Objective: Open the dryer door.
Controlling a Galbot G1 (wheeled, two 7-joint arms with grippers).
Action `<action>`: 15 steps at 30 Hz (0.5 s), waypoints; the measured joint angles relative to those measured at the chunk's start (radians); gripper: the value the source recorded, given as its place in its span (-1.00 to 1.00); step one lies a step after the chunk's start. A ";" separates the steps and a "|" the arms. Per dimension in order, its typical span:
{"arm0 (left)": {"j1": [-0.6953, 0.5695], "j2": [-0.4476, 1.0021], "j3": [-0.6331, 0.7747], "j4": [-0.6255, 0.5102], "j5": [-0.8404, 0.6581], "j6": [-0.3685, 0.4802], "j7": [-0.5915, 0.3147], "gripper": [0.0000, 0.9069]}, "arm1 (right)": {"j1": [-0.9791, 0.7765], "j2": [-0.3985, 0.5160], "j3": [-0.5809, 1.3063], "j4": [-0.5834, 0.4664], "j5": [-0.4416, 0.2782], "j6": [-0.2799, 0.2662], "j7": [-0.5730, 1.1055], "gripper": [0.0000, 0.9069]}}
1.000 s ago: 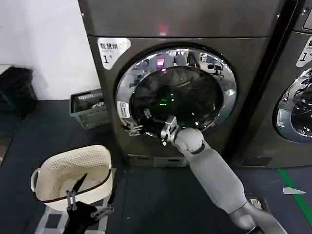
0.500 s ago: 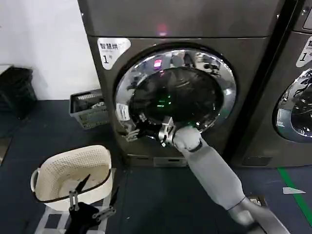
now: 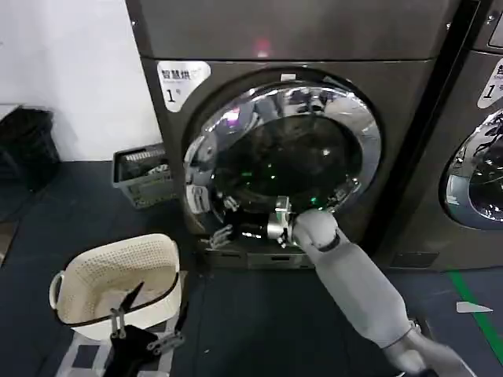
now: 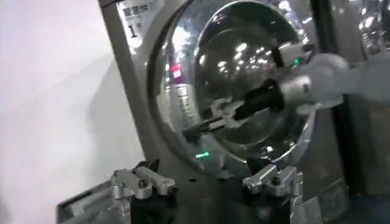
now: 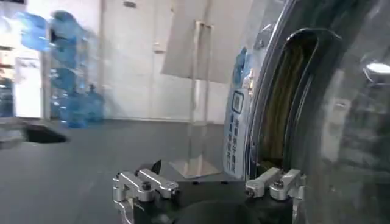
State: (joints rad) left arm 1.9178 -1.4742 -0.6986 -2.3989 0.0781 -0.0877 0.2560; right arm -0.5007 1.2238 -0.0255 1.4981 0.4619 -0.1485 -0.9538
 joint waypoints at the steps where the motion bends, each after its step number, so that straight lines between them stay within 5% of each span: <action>1: -0.006 0.002 -0.006 0.003 -0.001 0.004 -0.012 1.00 | -0.003 -0.005 0.001 0.005 0.008 0.001 -0.009 1.00; 11: -0.087 0.050 -0.068 -0.018 -0.061 0.229 -0.086 1.00 | -0.032 -0.049 0.006 0.026 0.075 0.040 -0.104 1.00; 15: -0.127 0.083 -0.089 0.006 -0.100 0.217 -0.079 1.00 | -0.040 -0.065 0.009 0.026 0.091 0.047 -0.152 1.00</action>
State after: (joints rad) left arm 1.7913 -1.3912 -0.7875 -2.3927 -0.0217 0.1294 0.1774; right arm -0.5411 1.1586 -0.0167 1.5240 0.5527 -0.1016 -1.1060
